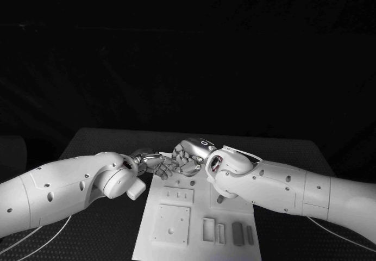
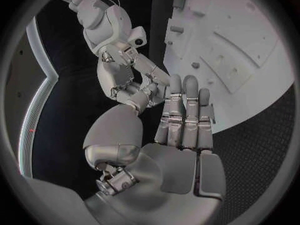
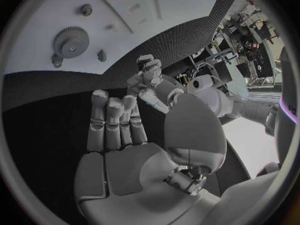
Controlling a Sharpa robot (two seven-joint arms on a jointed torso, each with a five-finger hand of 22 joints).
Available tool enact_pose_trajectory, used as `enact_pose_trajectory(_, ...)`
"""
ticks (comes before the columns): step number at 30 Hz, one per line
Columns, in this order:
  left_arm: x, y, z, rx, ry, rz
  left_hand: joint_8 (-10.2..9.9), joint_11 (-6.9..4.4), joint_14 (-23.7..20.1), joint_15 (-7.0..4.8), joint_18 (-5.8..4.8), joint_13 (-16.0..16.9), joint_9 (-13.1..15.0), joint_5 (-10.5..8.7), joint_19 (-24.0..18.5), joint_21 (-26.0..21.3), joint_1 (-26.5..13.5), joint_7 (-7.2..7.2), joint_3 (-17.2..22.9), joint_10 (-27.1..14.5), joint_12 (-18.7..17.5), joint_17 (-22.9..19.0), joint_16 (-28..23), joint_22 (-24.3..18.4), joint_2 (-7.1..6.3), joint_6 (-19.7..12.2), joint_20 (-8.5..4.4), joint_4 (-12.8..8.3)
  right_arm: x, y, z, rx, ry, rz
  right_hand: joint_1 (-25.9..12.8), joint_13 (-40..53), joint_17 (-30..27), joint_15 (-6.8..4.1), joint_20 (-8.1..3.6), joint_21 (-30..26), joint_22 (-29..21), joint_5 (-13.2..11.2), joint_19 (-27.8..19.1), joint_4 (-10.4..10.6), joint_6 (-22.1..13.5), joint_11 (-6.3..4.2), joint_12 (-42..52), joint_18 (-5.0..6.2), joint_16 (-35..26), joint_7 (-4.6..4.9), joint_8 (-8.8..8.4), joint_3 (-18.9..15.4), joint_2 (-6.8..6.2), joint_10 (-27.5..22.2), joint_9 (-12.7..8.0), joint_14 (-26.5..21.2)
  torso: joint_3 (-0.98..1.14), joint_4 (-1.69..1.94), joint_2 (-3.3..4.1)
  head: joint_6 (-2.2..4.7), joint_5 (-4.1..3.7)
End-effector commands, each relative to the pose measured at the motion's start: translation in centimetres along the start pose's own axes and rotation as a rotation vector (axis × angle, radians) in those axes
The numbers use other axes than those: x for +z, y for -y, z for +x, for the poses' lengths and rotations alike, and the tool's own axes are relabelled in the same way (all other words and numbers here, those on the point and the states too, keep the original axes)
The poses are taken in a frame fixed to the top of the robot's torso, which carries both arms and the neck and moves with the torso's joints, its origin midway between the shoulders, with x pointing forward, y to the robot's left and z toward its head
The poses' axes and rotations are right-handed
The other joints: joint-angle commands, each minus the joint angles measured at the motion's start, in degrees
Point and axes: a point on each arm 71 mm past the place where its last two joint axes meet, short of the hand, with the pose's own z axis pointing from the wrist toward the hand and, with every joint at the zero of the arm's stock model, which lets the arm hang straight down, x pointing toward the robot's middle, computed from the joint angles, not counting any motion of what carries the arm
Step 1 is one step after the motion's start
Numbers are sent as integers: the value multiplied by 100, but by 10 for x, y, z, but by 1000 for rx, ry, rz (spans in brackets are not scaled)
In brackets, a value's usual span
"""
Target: Assemble the parts on the task board
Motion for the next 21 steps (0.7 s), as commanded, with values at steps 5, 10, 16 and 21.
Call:
enact_pose_trajectory(5,1,1,5,37,-38,1,29,-4,-27,-20,-120,67,87,175,-9,30,177,-16,58,-15,76,2,55,96,42,50,-39,-211,1,-3,1,4,-6,-22,34,6,6,-44,-23,25,95,42,34,29,68,3,22,76,14,20,24,10,49,36,11,15,5,5,1,-17,3)
enact_pose_trajectory(10,0,1,4,47,-29,0,63,-20,-13,-27,-120,128,189,519,-8,43,175,-41,73,-6,138,-2,100,100,51,98,-34,-269,0,-1,0,4,-4,-17,31,5,5,-44,-23,26,95,43,32,27,63,4,20,76,11,21,19,6,46,34,11,14,6,0,0,-30,6)
enact_pose_trajectory(16,0,0,1,50,-18,-2,100,-46,15,-48,-120,185,288,651,-8,54,120,-69,64,33,206,-3,143,103,88,148,-38,-258,-1,2,0,4,-8,-12,23,3,2,-40,-23,22,92,42,18,19,38,11,10,76,0,30,-2,-5,33,21,10,2,4,-2,-3,-28,6)
enact_pose_trajectory(21,0,-2,0,56,-9,-12,114,-58,24,-59,-120,209,330,700,-18,58,90,-83,61,51,235,-6,157,105,102,172,-39,-257,-2,5,0,23,-10,-10,-8,-4,-8,-14,-11,0,82,57,-30,4,-46,44,-17,76,-32,64,-64,-42,4,-28,2,-38,5,1,-5,-30,-8)
